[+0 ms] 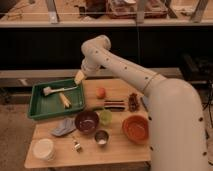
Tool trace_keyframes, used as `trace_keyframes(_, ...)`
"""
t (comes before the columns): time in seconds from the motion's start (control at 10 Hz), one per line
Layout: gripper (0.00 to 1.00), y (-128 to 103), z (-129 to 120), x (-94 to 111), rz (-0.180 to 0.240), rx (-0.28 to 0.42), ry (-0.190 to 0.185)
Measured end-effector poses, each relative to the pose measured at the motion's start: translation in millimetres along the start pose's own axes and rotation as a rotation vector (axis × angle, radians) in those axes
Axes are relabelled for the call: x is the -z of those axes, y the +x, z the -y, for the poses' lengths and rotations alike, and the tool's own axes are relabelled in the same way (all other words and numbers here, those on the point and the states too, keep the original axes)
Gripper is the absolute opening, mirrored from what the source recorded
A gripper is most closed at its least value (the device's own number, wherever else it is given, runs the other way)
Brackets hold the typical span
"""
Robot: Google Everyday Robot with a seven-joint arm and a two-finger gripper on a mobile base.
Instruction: Place banana in purple bowl
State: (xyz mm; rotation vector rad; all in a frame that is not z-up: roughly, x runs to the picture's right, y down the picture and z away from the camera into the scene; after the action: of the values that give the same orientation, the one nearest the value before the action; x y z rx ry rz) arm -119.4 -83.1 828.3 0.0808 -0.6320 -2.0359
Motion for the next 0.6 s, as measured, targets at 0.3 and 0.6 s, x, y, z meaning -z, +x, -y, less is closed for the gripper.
trace_keyframes(0.3,0.8,27,42,-24,-0.033,0.012,0.055)
trace_keyframes(0.6,0.8,25,62,-28,-0.04,0.029,0.076)
